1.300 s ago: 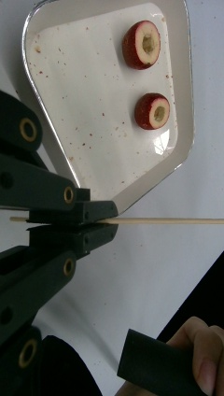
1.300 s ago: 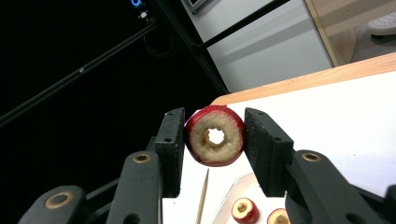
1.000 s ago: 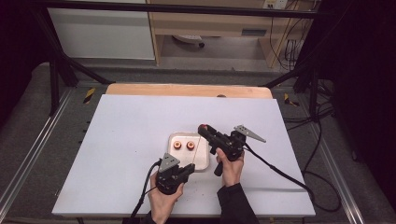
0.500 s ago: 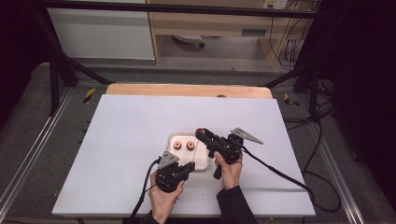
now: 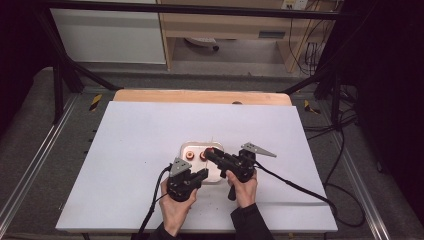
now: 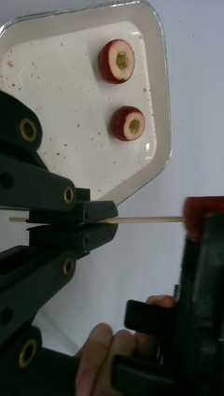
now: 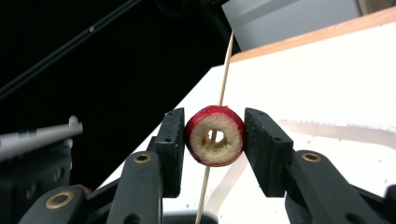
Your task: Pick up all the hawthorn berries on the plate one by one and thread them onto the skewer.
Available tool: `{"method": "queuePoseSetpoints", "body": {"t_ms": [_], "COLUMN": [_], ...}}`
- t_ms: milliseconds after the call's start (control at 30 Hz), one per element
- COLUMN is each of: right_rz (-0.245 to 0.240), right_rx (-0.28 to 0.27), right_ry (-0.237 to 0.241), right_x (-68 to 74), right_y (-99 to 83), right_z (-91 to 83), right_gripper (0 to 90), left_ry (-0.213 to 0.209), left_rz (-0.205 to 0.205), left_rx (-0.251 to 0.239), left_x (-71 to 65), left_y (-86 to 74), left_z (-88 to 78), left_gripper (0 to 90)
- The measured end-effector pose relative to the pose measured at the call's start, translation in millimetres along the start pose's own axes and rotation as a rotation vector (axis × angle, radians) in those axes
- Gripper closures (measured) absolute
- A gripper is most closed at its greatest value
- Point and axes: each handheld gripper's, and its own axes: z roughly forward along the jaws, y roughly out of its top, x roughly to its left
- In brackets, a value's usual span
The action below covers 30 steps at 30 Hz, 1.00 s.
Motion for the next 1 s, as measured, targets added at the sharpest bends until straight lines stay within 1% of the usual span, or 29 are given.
{"method": "queuePoseSetpoints", "body": {"t_ms": [100, 200, 300, 433, 467, 500, 533, 567, 600, 667, 733, 767, 800, 833, 867, 900, 933, 967, 1000], "right_rz": [-0.001, -0.007, -0.01, -0.01, -0.032, -0.044, -0.044, -0.057, -0.065, -0.083, -0.097, -0.103, -0.103, -0.126, -0.141, -0.155, -0.155, -0.185, -0.185], "right_rx": [0.024, 0.052, 0.063, 0.071, 0.074, 0.078, 0.078, 0.09, 0.096, 0.114, 0.137, 0.154, 0.154, 0.194, 0.22, 0.244, 0.244, 0.295, 0.295], "right_ry": [0.002, 0.005, -0.001, 0.004, -0.007, -0.014, -0.014, -0.018, -0.024, -0.037, -0.057, -0.066, -0.066, -0.081, -0.092, -0.103, -0.103, -0.124, -0.124], "right_x": [1.0, 1.1, 1.3, 1.2, 0.9, 0.7, 0.7, 0.6, 0.2, -1.0, -3.0, -4.2, -4.2, -6.9, -8.2, -9.5, -9.5, -12.1, -12.1], "right_y": [-5.5, -9.9, -11.8, -10.7, -9.0, -7.3, -7.3, -2.8, -0.2, 5.0, 10.0, 12.2, 12.2, 15.8, 17.4, 18.7, 18.7, 20.8, 20.8], "right_z": [0.7, 1.4, 1.6, 1.4, 0.0, -1.2, -1.2, -3.7, -5.1, -7.4, -9.4, -9.8, -9.8, -9.6, -9.2, -8.6, -8.6, -7.3, -7.3], "right_gripper": [60.3, 60.3, 60.3, 59.2, 51.9, 49.5, 49.5, 42.7, 39.1, 31.7, 26.4, 23.5, 23.5, 19.1, 17.6, 16.0, 16.0, 13.3, 13.3], "left_ry": [0.008, 0.01, 0.014, 0.005, 0.01, 0.006, 0.006, 0.007, 0.012, 0.02, 0.023, 0.023, 0.027, 0.034, 0.034, 0.034, 0.039, 0.045, 0.045], "left_rz": [0.011, 0.009, 0.02, 0.028, 0.047, 0.049, 0.049, 0.057, 0.07, 0.082, 0.09, 0.09, 0.098, 0.102, 0.113, 0.113, 0.12, 0.126, 0.126], "left_rx": [0.0, -0.005, 0.001, -0.002, 0.004, 0.005, 0.005, 0.006, 0.009, 0.018, 0.028, 0.028, 0.038, 0.041, 0.049, 0.049, 0.051, 0.055, 0.055], "left_x": [2.4, 3.0, 3.7, 5.5, 6.8, 8.0, 8.0, 9.7, 14.0, 19.1, 24.3, 24.3, 26.7, 28.8, 32.2, 32.2, 33.4, 36.2, 36.2], "left_y": [2.1, 2.4, 1.5, 1.1, 0.1, -0.8, -0.8, -1.8, -3.8, -6.1, -8.8, -8.8, -10.0, -11.3, -13.5, -13.5, -14.6, -17.0, -17.0], "left_z": [1.4, 2.1, 3.0, 2.0, 0.8, 0.0, 0.0, -0.9, -4.0, -7.7, -11.6, -11.6, -13.8, -15.8, -19.8, -19.8, -21.8, -25.5, -25.5], "left_gripper": [88.3, 88.3, 88.3, 88.3, 88.3, 88.3, 88.3, 88.3, 88.3, 88.3, 88.3, 88.3, 88.3, 88.3, 88.3, 88.3, 88.3, 88.2, 88.3]}}
